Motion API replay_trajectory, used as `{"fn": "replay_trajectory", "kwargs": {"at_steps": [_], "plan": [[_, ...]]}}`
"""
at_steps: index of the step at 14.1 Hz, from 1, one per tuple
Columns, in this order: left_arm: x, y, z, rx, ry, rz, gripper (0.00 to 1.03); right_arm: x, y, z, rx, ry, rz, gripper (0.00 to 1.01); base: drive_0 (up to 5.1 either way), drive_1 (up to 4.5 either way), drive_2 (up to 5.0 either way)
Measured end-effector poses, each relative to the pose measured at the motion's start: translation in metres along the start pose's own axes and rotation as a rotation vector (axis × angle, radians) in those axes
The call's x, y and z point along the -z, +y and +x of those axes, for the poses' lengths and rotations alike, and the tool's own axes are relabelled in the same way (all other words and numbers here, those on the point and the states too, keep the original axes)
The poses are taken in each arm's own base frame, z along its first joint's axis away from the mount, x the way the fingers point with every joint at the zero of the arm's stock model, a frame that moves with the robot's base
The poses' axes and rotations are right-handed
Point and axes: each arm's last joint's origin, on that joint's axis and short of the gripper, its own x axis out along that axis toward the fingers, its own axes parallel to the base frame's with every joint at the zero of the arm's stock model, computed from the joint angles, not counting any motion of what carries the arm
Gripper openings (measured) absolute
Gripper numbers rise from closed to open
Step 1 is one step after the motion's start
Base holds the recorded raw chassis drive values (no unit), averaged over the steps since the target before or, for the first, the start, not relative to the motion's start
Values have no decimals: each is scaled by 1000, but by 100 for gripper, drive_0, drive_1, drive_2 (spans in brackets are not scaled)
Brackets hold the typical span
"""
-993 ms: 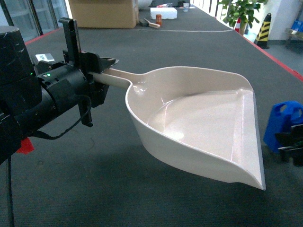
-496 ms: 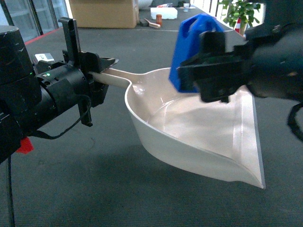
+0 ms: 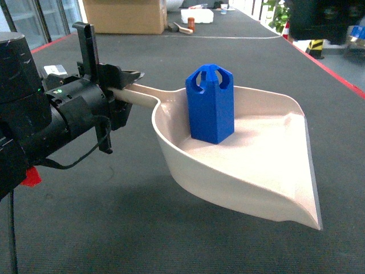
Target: Place part in tray to right shelf
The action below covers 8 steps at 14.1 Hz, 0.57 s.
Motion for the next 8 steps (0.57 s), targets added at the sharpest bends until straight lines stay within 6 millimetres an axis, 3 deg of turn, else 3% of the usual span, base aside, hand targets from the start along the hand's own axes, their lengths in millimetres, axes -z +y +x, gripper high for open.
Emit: {"fn": "replay_trajectory", "kwargs": {"at_steps": [3, 5, 8], "plan": [[0, 0, 0, 1, -1, 0, 12, 7, -7, -35, 162, -62, -45, 98, 0, 0, 0], [0, 0, 0, 1, -2, 0, 12, 11, -7, -45, 185, -60, -62, 98, 0, 0, 0], [0, 0, 0, 0, 0, 0, 12, 27, -22, -110, 402, -47, -84, 98, 0, 0, 0]]}}
